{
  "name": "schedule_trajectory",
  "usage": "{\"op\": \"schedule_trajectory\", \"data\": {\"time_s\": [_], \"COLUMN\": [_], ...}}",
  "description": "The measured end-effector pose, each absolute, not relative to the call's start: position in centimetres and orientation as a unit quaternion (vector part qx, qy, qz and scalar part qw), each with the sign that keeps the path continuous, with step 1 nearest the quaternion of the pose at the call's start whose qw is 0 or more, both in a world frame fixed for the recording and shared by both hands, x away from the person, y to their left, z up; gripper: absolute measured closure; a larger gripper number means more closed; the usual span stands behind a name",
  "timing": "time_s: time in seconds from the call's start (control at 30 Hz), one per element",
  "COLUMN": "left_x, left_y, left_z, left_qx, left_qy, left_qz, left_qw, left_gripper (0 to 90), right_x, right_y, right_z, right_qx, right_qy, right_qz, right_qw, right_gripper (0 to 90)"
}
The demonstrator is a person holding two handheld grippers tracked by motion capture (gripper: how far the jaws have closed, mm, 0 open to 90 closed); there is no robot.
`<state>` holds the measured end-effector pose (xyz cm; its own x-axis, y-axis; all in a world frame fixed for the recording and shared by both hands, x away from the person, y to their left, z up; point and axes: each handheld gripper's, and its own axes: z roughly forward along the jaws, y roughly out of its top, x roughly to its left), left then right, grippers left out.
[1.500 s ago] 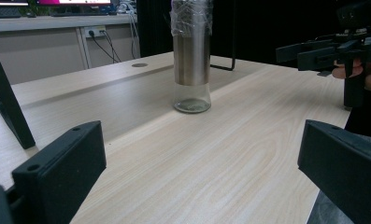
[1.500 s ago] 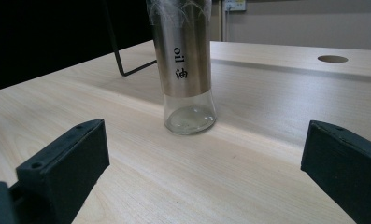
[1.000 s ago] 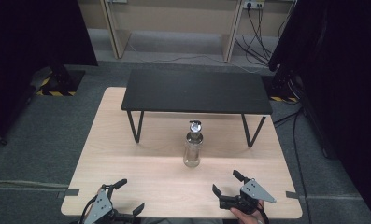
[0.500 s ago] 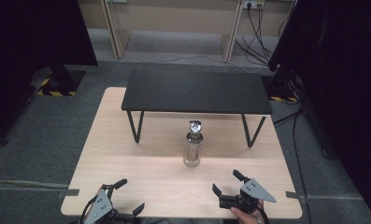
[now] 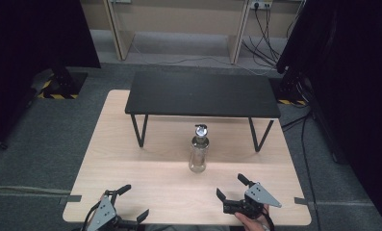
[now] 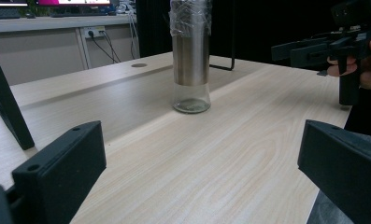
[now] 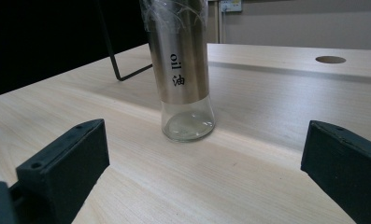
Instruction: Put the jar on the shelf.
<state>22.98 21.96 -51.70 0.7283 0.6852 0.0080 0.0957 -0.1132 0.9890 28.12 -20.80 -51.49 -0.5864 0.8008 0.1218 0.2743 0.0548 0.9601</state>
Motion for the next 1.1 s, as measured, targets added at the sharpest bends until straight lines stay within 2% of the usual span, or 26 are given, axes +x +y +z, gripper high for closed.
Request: {"op": "schedule_trajectory", "data": {"time_s": [1.1], "left_x": [23.0], "left_y": [22.0], "left_z": [-51.8], "left_qx": [0.706], "left_qy": [0.278], "left_qz": [0.242], "left_qw": [0.604], "left_gripper": [0.4], "right_x": [32.3], "right_y": [-17.0], "right_z": [-50.1], "right_qx": [0.370], "right_qy": [0.694], "right_qz": [0.572], "right_qw": [0.234], "right_gripper": [1.4]}}
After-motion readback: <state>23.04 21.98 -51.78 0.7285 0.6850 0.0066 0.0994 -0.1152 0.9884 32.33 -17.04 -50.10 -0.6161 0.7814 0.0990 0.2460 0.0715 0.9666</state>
